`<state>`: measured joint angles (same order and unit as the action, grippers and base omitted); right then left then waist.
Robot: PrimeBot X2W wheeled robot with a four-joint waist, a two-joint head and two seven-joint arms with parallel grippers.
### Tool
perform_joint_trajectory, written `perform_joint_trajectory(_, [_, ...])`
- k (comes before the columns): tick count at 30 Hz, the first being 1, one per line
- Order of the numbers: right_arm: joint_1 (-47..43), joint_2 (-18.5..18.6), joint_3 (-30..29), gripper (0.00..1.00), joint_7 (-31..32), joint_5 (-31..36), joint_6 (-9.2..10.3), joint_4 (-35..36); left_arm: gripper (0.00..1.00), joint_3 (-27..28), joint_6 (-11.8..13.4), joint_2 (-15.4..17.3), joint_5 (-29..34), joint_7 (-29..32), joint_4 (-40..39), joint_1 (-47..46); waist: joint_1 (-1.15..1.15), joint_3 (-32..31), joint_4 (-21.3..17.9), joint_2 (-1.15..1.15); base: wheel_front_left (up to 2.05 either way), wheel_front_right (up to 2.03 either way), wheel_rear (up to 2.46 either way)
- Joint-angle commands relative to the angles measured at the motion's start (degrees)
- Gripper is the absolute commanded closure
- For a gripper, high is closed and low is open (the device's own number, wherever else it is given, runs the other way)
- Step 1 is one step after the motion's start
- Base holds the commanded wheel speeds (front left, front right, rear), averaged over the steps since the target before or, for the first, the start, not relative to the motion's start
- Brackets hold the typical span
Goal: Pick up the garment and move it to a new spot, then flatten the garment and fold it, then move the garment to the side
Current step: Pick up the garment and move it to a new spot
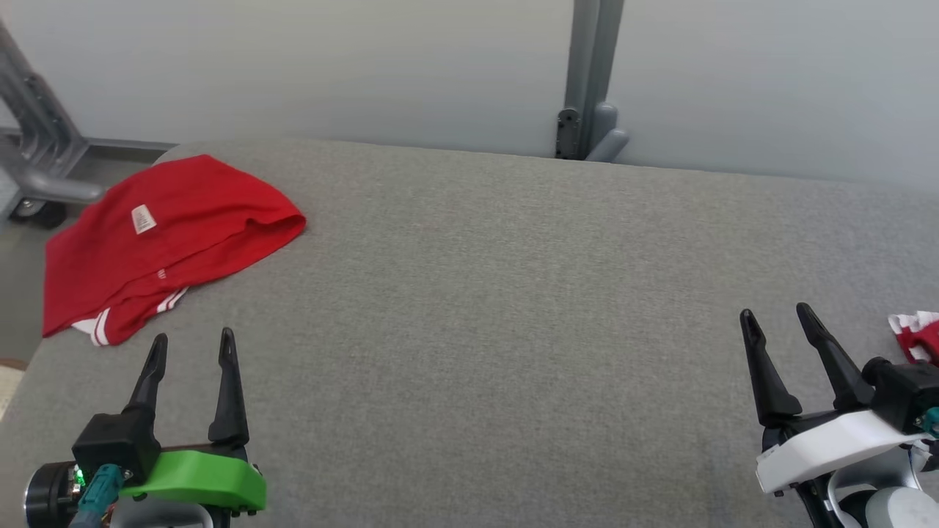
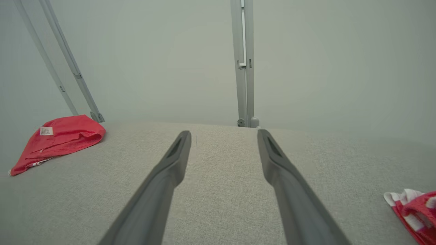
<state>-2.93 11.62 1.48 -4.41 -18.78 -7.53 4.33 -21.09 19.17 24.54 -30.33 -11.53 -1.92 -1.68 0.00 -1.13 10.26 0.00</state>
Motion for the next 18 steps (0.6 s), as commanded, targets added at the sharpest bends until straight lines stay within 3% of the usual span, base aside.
perform_joint_trajectory(1, [0.81,-0.10,0.42,0.00,-0.29,-0.37,0.08,-0.14,0.00,0.37,0.17,0.64,-0.60,-0.26,-0.15,-0.25,0.00,0.00,6.49,0.00,0.00,0.00,0.00])
perform_joint_trajectory(9, [1.75,-0.52,2.21,0.00,-1.08,-0.91,0.08,-1.53,0.00,1.86,0.68,1.01,-1.12,-0.93,-0.79,0.56,0.00,-0.29,12.54,0.00,0.00,0.00,0.00])
perform_joint_trajectory(18, [2.06,-0.21,2.37,0.00,-1.37,-1.26,0.08,-2.16,0.00,2.11,0.32,1.16,-1.41,-1.38,-1.17,0.04,0.00,-0.16,14.07,0.00,0.00,0.00,0.00])
